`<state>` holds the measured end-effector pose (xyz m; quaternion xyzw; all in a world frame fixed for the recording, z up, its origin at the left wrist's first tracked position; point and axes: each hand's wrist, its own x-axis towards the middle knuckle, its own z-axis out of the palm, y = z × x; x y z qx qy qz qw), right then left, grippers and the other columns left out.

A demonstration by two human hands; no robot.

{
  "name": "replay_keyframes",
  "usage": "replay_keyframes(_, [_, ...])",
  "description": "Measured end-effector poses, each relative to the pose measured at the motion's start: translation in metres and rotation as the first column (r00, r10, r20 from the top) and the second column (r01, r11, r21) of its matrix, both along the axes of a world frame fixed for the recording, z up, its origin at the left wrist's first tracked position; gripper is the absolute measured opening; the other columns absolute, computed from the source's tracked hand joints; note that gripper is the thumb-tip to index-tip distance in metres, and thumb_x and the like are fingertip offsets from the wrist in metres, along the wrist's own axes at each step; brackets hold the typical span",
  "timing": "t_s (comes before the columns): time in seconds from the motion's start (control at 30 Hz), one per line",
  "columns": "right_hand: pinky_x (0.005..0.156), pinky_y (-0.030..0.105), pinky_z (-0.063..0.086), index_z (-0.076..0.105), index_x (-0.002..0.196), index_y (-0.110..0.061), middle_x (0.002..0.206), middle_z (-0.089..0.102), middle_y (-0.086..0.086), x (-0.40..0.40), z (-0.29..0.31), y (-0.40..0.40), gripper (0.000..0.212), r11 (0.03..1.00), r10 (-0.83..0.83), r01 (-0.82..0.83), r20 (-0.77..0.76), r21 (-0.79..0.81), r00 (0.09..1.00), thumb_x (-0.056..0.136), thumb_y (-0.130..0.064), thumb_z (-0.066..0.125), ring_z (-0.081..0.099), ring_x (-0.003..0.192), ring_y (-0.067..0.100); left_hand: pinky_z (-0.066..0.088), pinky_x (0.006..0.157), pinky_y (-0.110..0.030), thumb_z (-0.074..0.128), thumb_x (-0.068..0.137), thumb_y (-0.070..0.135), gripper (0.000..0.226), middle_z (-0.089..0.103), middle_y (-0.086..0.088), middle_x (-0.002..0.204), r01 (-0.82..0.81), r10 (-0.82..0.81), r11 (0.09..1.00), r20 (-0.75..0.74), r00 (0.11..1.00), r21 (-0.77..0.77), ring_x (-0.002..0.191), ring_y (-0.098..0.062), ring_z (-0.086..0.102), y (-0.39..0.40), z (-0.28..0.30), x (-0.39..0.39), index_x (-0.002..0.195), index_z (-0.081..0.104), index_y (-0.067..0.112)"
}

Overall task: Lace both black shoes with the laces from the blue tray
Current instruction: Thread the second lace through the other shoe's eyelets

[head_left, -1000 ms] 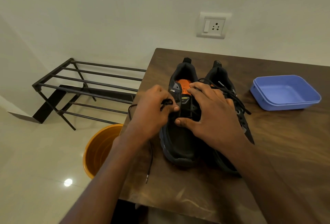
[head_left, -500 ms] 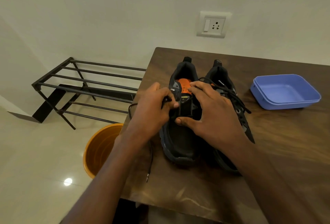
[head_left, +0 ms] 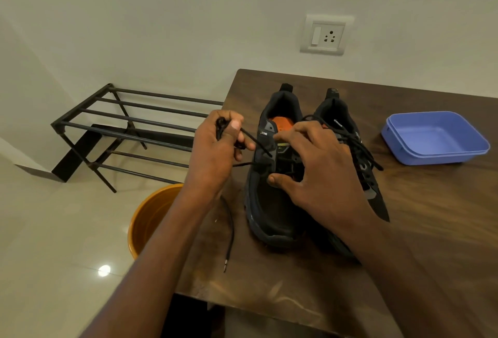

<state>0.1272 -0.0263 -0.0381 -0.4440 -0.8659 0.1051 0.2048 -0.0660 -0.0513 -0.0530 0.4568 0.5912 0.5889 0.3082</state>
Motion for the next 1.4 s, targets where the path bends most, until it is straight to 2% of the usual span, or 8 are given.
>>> replay_keyframes(0.27, [0.086, 0.038, 0.04, 0.064, 0.128, -0.04, 0.102, 0.046, -0.01, -0.025, -0.006, -0.014, 0.035, 1.0, 0.011, -0.011, 0.149, -0.003, 0.989, 0.1, -0.055, 0.05, 0.043, 0.1, 0.013, 0.038, 0.07, -0.006, 0.075, 0.093, 0.023, 0.007, 0.056, 0.007, 0.088, 0.014, -0.091, 0.99, -0.576, 0.812, -0.137, 0.079, -0.002, 0.053, 0.001, -0.011, -0.002, 0.091, 0.068, 0.024])
replay_keyframes(0.47, [0.081, 0.038, 0.046, 0.071, 0.094, -0.034, 0.084, 0.06, -0.014, -0.024, -0.004, -0.018, 0.028, 0.997, -0.075, 0.075, 0.008, -0.009, 0.997, 0.096, -0.058, 0.057, 0.051, 0.087, 0.01, 0.054, 0.073, -0.013, 0.06, 0.101, 0.006, 0.009, 0.071, 0.004, 0.097, -0.026, -0.028, 0.986, -0.319, 0.947, -0.164, 0.088, 0.001, 0.068, 0.004, -0.008, -0.003, 0.103, 0.066, 0.012])
replay_keyframes(0.63, [0.074, 0.028, 0.058, 0.071, 0.107, -0.035, 0.075, 0.067, -0.013, -0.02, -0.002, -0.017, 0.021, 0.948, -0.158, 0.074, -0.258, -0.309, 0.953, 0.088, -0.028, 0.079, 0.065, 0.072, 0.003, 0.059, 0.082, -0.028, 0.054, 0.101, -0.002, 0.026, 0.075, -0.002, 0.105, -0.005, -0.015, 0.976, -0.089, 0.996, -0.216, 0.098, -0.011, 0.074, 0.002, -0.002, -0.005, 0.117, 0.066, 0.014])
replay_keyframes(0.8, [0.076, 0.027, 0.052, 0.072, 0.107, -0.024, 0.083, 0.076, -0.002, -0.005, 0.021, -0.012, 0.022, 0.687, -0.414, -0.146, -0.549, -0.712, 0.726, 0.09, -0.01, 0.072, 0.07, 0.077, 0.008, 0.055, 0.1, -0.04, 0.071, 0.089, 0.01, 0.036, 0.067, 0.017, 0.104, -0.04, -0.066, 0.969, -0.414, 0.908, -0.244, 0.103, 0.0, 0.064, -0.002, -0.011, -0.008, 0.103, 0.065, 0.043])
replay_keyframes(0.97, [0.08, 0.035, 0.047, 0.067, 0.113, -0.015, 0.077, 0.059, -0.001, 0.022, 0.038, -0.006, 0.021, 0.455, -0.632, -0.517, -0.672, -0.725, 0.386, 0.094, -0.017, 0.058, 0.058, 0.075, 0.014, 0.032, 0.117, -0.058, 0.069, 0.084, 0.043, 0.017, 0.064, 0.027, 0.115, 0.025, -0.183, 0.95, -0.491, 0.852, -0.311, 0.117, -0.004, 0.059, -0.007, -0.004, 0.003, 0.092, 0.062, 0.056])
replay_keyframes(1.07, [0.063, 0.027, 0.047, 0.062, 0.114, -0.014, 0.074, 0.05, -0.003, 0.035, 0.05, -0.003, 0.019, 0.506, -0.632, -0.584, -0.734, -0.635, 0.25, 0.097, -0.02, 0.056, 0.047, 0.061, 0.01, 0.043, 0.108, -0.056, 0.061, 0.08, 0.069, 0.027, 0.067, 0.026, 0.1, 0.067, -0.169, 0.974, -0.491, 0.855, -0.218, 0.106, 0.004, 0.061, -0.006, -0.004, 0.011, 0.095, 0.067, 0.047])
replay_keyframes(1.23, [0.039, 0.018, 0.024, 0.064, 0.11, -0.014, 0.081, 0.059, -0.003, 0.057, 0.057, 0.007, 0.015, 0.743, -0.481, -0.394, -0.841, -0.541, 0.248, 0.1, -0.015, 0.053, 0.029, 0.047, 0.006, 0.045, 0.107, -0.057, 0.071, 0.09, 0.039, 0.011, 0.068, 0.019, 0.088, 0.006, -0.116, 0.975, -0.485, 0.867, -0.223, 0.099, -0.006, 0.065, -0.002, -0.007, 0.017, 0.083, 0.062, 0.036])
replay_keyframes(1.4, [0.039, 0.02, 0.022, 0.07, 0.108, -0.01, 0.078, 0.064, 0.002, 0.061, 0.059, 0.005, 0.017, 0.823, -0.417, -0.174, -0.782, -0.542, 0.464, 0.102, -0.009, 0.054, 0.029, 0.044, 0.008, 0.046, 0.104, -0.058, 0.065, 0.093, 0.047, 0.01, 0.066, 0.019, 0.093, -0.014, -0.084, 0.985, -0.548, 0.832, -0.173, 0.101, -0.006, 0.064, -0.006, -0.001, 0.019, 0.09, 0.06, 0.039])
